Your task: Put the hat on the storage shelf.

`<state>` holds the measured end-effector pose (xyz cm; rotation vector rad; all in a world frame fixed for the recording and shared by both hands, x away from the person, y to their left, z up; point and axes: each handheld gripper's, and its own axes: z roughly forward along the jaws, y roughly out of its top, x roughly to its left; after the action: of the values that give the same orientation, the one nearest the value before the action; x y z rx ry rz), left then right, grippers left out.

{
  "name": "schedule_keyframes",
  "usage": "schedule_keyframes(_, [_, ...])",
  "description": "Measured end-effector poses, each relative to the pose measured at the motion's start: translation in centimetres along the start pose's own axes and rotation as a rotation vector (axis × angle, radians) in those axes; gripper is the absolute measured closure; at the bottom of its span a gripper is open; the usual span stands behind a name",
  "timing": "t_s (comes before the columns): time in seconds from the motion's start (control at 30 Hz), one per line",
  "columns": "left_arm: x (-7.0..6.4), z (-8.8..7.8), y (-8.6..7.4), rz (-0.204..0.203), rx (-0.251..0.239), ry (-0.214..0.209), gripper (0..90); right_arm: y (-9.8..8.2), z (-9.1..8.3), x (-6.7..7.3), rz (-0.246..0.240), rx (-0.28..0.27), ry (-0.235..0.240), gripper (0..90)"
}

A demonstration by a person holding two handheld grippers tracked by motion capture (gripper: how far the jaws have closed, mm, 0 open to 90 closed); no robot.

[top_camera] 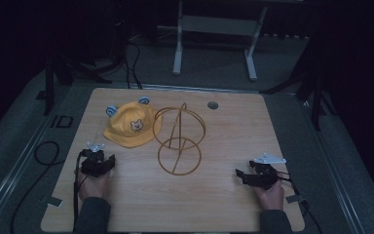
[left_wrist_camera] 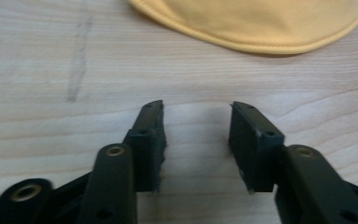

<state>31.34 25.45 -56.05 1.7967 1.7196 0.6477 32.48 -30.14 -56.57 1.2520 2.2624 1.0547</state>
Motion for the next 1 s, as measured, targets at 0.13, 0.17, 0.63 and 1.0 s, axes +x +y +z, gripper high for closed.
schedule_keyframes(0.13, [0.8, -0.3, 0.1, -0.009, 0.029, -0.032, 61.1, 0.0, 0.0, 0.0, 0.0, -0.001, 0.0, 25.4])
schedule_keyframes(0.17, [1.0, -0.5, 0.2, -0.014, 0.045, -0.038, 61.2, 0.0, 0.0, 0.0, 0.0, -0.001, 0.0, 25.4])
schedule_keyframes(0.63, [2.5, -1.9, 1.1, 0.072, 0.102, -0.123, 63.2, 0.0, 0.0, 0.0, 0.001, -0.001, 0.001, 25.3])
schedule_keyframes(1.0, [3.1, -3.7, 3.1, 0.155, 0.079, -0.139, 63.0, 0.1, 0.1, 0.0, 0.001, 0.0, 0.007, 25.3])
